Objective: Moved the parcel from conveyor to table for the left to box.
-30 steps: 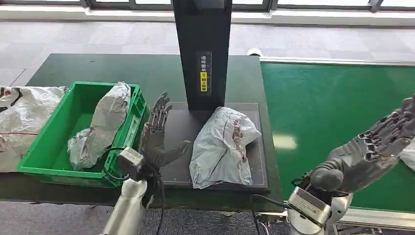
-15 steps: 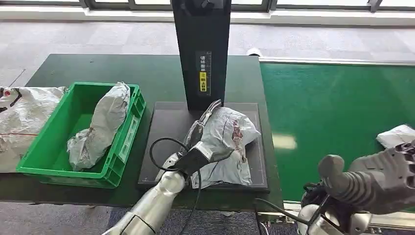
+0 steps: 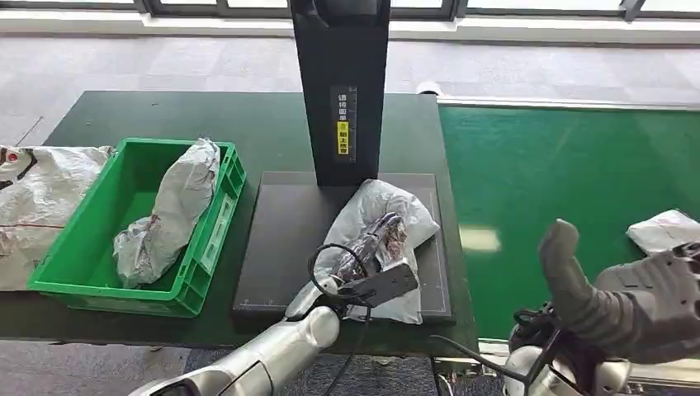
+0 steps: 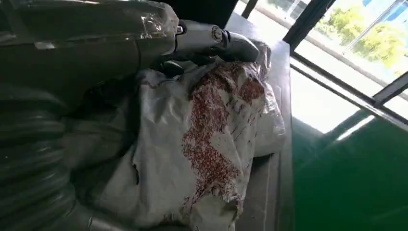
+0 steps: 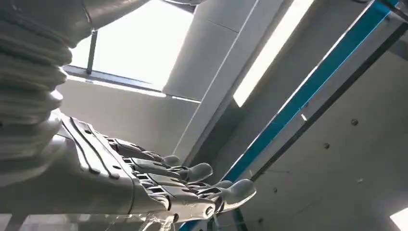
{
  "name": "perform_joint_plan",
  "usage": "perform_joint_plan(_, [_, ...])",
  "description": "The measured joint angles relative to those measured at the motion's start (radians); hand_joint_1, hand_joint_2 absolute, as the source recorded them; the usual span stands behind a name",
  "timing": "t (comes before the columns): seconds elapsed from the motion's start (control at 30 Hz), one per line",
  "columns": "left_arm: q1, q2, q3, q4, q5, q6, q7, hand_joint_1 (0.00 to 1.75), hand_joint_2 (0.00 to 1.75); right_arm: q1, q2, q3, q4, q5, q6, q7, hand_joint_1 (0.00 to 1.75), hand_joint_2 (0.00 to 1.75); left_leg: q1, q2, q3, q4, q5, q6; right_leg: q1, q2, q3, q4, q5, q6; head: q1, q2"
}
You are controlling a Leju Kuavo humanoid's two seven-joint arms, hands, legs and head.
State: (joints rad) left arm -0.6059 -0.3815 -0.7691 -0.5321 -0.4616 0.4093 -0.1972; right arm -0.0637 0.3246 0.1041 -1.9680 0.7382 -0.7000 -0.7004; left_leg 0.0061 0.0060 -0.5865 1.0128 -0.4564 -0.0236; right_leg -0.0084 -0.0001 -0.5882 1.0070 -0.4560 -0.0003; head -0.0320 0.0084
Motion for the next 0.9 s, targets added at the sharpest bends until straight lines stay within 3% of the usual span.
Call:
perform_joint_plan(0.6, [-0.03, 0.001, -0.059, 0.08, -0.008, 0.008, 0.008, 0.0, 1.75, 0.0, 0.0, 0.0, -0.002, 0.0, 0.0, 0.0, 0.0, 1.75, 0.0, 0.0, 0.001, 0.0, 0.0, 0.0, 0.0, 0.0, 0.001, 0.0, 0.0, 0.0, 0.0, 0.0])
perform_joint_plan(0.63, [-0.031, 0.001, -0.059, 0.082, -0.008, 0.008, 0.008, 0.94, 1.75, 0.0, 0.0, 0.0, -0.002, 0.0, 0.0, 0.0, 0.0, 1.75, 0.0, 0.0, 0.001, 0.0, 0.0, 0.0, 0.0, 0.0, 0.001, 0.0, 0.0, 0.0, 0.0, 0.0])
perform_joint_plan(0.67, [-0.031, 0.001, -0.059, 0.083, -0.008, 0.008, 0.008, 1.75, 1.75, 0.0, 0.0, 0.0, -0.002, 0.0, 0.0, 0.0, 0.0, 1.75, 0.0, 0.0, 0.001, 0.0, 0.0, 0.0, 0.0, 0.0, 0.001, 0.0, 0.0, 0.0, 0.0, 0.0])
perform_joint_plan(0.9, [-0.034, 0.001, -0.063, 0.087, -0.017, 0.008, 0.025, 1.75, 1.75, 0.0, 0.0, 0.0, -0.002, 0.001, 0.0, 0.0, 0.0, 1.75, 0.0, 0.0, 0.001, 0.0, 0.0, 0.0, 0.0, 0.0, 0.001, 0.0, 0.0, 0.0, 0.0, 0.0])
